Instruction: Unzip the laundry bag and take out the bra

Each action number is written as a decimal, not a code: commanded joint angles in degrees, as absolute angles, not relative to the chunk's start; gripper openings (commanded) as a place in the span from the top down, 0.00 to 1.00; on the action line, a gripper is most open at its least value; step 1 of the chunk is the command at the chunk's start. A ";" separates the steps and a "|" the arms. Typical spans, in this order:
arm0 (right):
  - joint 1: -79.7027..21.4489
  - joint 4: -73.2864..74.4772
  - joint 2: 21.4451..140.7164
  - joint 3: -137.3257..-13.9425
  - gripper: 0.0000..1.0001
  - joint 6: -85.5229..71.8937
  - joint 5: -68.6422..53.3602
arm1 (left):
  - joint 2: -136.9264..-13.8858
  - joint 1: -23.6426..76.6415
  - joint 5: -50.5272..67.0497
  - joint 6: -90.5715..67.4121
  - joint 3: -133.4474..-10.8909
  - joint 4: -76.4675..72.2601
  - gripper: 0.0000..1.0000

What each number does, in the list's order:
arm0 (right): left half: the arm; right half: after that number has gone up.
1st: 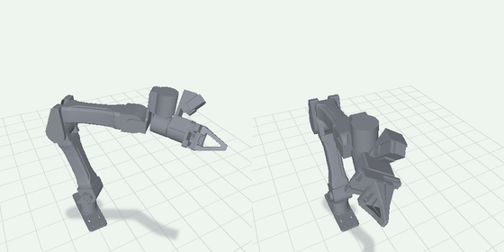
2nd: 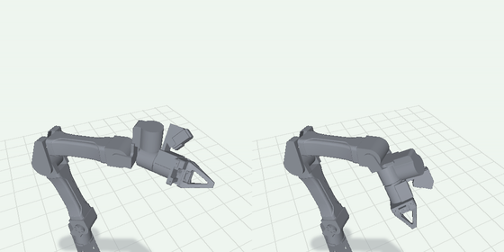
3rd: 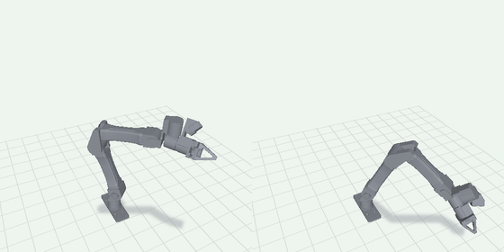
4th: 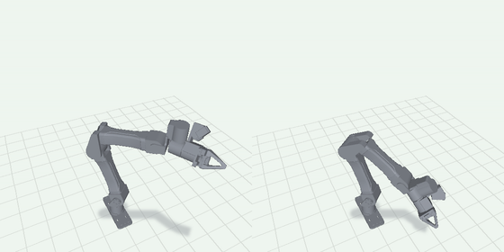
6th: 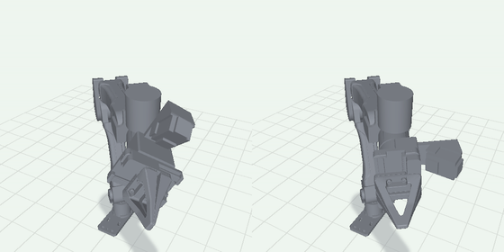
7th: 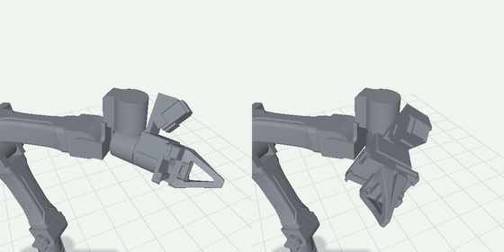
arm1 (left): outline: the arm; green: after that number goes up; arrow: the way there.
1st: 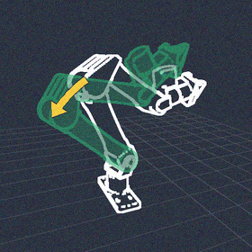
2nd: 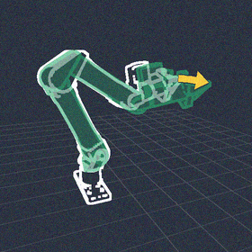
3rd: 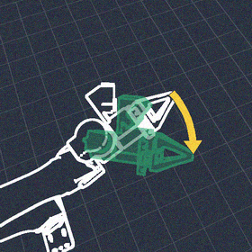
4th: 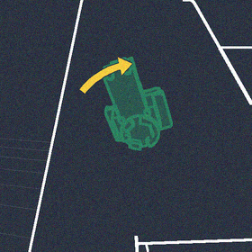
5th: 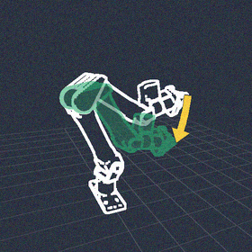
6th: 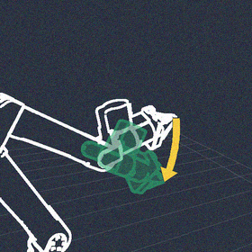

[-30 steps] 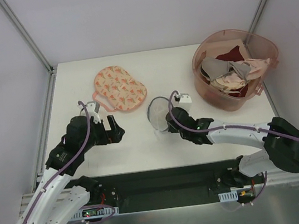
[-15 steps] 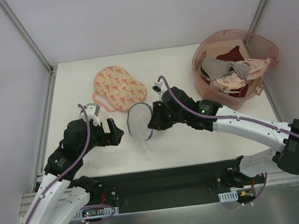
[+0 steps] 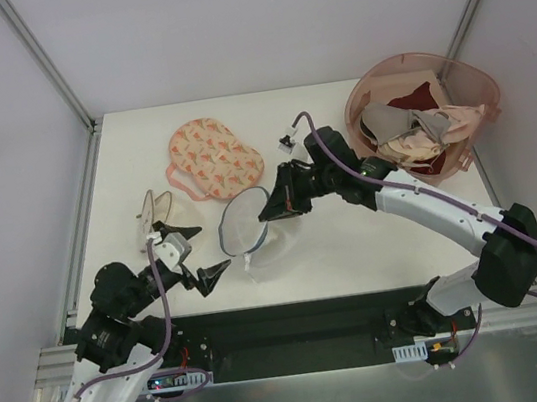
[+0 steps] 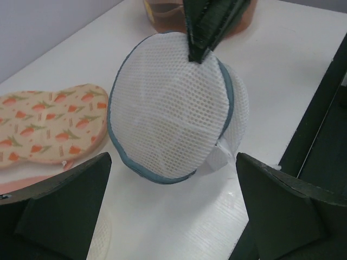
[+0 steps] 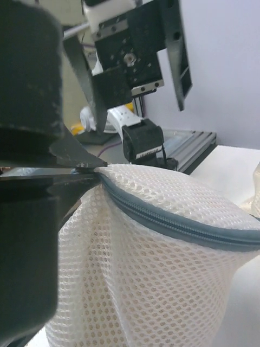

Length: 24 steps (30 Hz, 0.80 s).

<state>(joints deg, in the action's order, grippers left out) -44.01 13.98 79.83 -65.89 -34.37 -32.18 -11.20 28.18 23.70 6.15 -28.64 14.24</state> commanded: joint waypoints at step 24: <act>-36.12 4.31 79.63 -70.93 0.99 -47.19 -45.79 | -24.43 29.27 31.82 25.58 -29.53 4.05 0.05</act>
